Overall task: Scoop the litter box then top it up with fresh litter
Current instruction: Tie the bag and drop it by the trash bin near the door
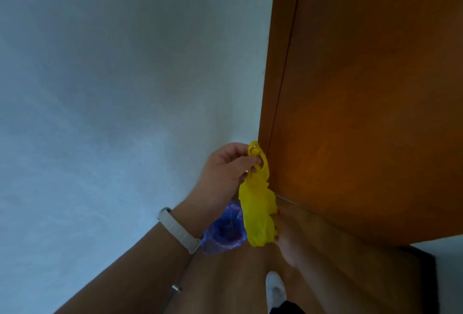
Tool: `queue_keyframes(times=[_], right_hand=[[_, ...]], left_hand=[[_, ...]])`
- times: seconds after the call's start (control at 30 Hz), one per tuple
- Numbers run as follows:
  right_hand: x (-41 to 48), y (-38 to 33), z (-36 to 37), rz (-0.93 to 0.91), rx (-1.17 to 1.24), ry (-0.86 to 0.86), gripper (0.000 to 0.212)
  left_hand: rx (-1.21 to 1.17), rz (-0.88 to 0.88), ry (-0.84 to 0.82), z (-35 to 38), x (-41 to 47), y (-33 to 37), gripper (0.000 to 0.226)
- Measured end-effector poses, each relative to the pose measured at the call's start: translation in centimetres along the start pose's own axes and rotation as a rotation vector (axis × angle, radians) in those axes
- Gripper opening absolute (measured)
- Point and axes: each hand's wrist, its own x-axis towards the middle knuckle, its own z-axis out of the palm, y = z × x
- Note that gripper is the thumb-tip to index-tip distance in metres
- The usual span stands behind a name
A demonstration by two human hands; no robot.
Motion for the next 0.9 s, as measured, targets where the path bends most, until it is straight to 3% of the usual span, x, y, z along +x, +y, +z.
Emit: queue_keyframes(times=[0.1, 0.23, 0.33, 0.5, 0.57, 0.7, 0.9], right_hand=[[4.9, -0.6, -2.0, 0.026, -0.092, 0.009, 0.028], [9.7, 0.0, -3.5, 0.057, -0.217, -0.056, 0.036], [12.5, 0.7, -3.8, 0.100, -0.217, -0.020, 0.031], [16.7, 4.1, -3.1, 0.151, -0.243, 0.001, 0.040], [18.3, 5.2, -2.5, 0.166, -0.259, 0.012, 0.041], [23.1, 9.8, -2.0, 0.196, -0.274, 0.031, 0.043], [31.3, 19.2, -0.8, 0.263, -0.269, 0.049, 0.042]], left_hand=[[-0.052, -0.014, 0.074, 0.4, 3.4, -0.9, 0.017], [-0.074, -0.060, 0.127, 0.2, 6.5, -3.8, 0.022], [-0.107, -0.103, 0.184, -0.7, 8.5, -7.2, 0.024], [-0.126, -0.203, 0.245, -3.4, 10.7, -13.0, 0.013], [-0.171, -0.239, 0.258, -4.6, 11.8, -15.5, 0.019], [-0.170, -0.260, 0.224, -7.9, 14.2, -22.1, 0.038], [-0.151, -0.365, 0.237, -12.1, 17.1, -34.2, 0.035]])
